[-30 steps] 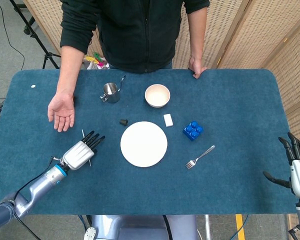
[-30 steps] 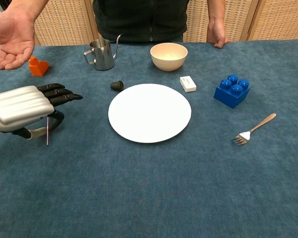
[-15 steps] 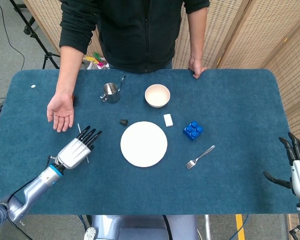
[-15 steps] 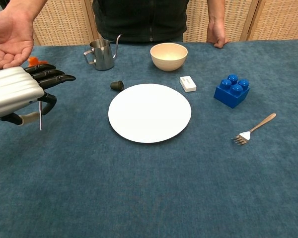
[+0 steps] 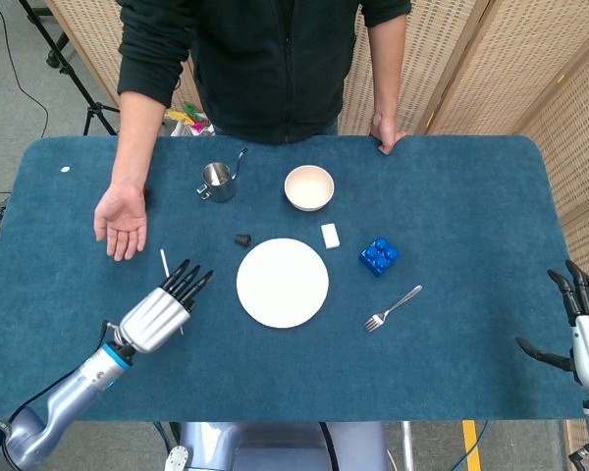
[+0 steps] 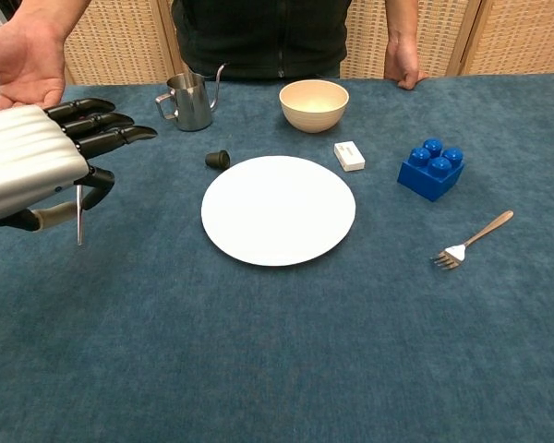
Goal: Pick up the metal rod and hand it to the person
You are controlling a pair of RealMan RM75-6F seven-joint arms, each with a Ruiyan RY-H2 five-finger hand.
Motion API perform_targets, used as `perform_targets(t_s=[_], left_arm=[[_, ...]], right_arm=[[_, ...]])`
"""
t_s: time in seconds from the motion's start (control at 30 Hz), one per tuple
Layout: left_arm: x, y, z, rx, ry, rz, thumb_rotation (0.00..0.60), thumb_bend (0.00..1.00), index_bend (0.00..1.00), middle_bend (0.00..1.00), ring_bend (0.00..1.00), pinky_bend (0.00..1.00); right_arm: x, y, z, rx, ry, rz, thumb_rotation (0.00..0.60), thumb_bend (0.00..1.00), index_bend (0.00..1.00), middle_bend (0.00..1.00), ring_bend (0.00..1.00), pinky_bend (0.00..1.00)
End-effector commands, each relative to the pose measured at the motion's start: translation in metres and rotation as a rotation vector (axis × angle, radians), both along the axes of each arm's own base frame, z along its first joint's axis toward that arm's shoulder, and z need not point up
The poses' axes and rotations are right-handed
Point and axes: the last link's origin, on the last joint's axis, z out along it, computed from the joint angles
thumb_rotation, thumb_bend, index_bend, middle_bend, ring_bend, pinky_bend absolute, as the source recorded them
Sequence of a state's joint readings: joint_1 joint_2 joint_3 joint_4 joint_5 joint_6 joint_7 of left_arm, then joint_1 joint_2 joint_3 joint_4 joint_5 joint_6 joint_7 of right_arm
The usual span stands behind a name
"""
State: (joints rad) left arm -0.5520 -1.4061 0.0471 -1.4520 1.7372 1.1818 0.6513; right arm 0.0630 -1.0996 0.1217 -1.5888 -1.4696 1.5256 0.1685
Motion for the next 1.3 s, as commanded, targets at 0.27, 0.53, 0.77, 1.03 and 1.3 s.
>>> perform_targets(t_s=[0.27, 0.53, 0.77, 1.03, 1.3], left_arm=[[0.040, 0.005, 0.018, 0.093, -0.142, -0.034, 0.600, 0.58, 0.79, 0.00, 0.00, 0.00], [0.072, 0.013, 0.051, 0.184, -0.327, 0.036, 0.600, 0.57, 0.79, 0.00, 0.00, 0.00], [0.075, 0.016, 0.081, 0.243, -0.397, 0.084, 0.600, 0.57, 0.79, 0.00, 0.00, 0.00], [0.057, 0.025, 0.115, 0.416, -0.499, 0.371, 0.600, 0.57, 0.80, 0.00, 0.00, 0.00], [0.050, 0.038, 0.106, 0.492, -0.558, 0.640, 0.600, 0.61, 0.81, 0.00, 0.00, 0.00]], right_arm=[[0.000, -0.001, -0.002, 0.010, 0.006, -0.002, 0.600, 0.00, 0.09, 0.00, 0.00, 0.00], [0.000, -0.001, -0.005, 0.016, 0.011, -0.002, 0.600, 0.00, 0.09, 0.00, 0.00, 0.00], [0.000, -0.001, -0.005, 0.019, 0.013, -0.003, 0.600, 0.00, 0.09, 0.00, 0.00, 0.00], [0.002, 0.000, -0.009, 0.031, 0.018, 0.002, 0.600, 0.00, 0.09, 0.00, 0.00, 0.00], [0.003, 0.000, -0.011, 0.040, 0.023, 0.002, 0.600, 0.00, 0.09, 0.00, 0.00, 0.00]])
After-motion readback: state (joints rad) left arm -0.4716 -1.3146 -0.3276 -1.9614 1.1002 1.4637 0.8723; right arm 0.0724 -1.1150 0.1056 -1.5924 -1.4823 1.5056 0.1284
